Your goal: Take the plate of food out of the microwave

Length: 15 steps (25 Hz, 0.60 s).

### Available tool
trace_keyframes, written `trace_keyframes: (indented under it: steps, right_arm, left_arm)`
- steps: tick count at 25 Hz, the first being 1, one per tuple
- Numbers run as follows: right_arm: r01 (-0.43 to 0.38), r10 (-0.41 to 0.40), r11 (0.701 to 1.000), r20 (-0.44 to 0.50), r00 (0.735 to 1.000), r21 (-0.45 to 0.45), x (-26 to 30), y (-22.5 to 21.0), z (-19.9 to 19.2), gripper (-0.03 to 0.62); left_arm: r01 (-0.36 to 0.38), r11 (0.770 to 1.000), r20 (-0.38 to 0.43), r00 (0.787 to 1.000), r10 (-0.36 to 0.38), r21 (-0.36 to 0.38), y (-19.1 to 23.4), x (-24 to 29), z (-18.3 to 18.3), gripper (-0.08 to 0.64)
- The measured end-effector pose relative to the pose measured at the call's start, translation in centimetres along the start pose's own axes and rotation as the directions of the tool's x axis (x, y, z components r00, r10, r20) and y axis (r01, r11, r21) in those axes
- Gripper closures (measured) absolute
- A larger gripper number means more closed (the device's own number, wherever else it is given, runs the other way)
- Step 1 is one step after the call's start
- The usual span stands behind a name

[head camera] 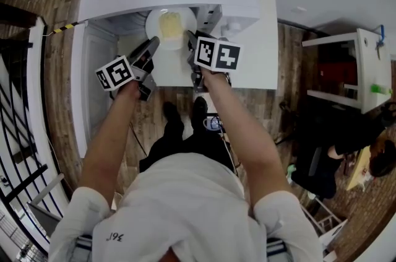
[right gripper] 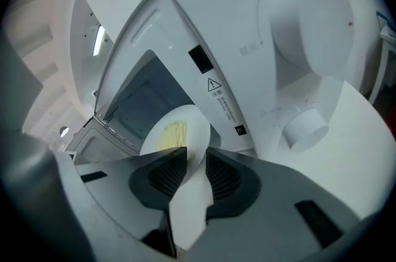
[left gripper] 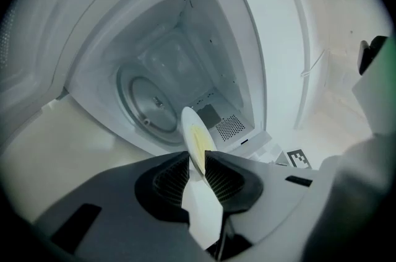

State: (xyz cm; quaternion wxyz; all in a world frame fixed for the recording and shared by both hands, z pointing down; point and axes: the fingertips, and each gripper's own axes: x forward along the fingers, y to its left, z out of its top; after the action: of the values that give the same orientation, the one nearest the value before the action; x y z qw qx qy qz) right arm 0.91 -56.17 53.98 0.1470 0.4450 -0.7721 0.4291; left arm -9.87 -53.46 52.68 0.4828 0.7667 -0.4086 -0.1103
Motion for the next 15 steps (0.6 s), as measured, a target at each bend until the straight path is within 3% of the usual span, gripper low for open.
trace_keyframes:
  steps: [15]
  right_arm:
    - [-0.029,0.028,0.999,0.037,0.999,0.025,-8.5,2.0,-1.7,0.492]
  left_arm:
    - [0.058,0.998,-0.023,0.998,-0.058,-0.014,-7.1,-4.0,-3.0,0.477]
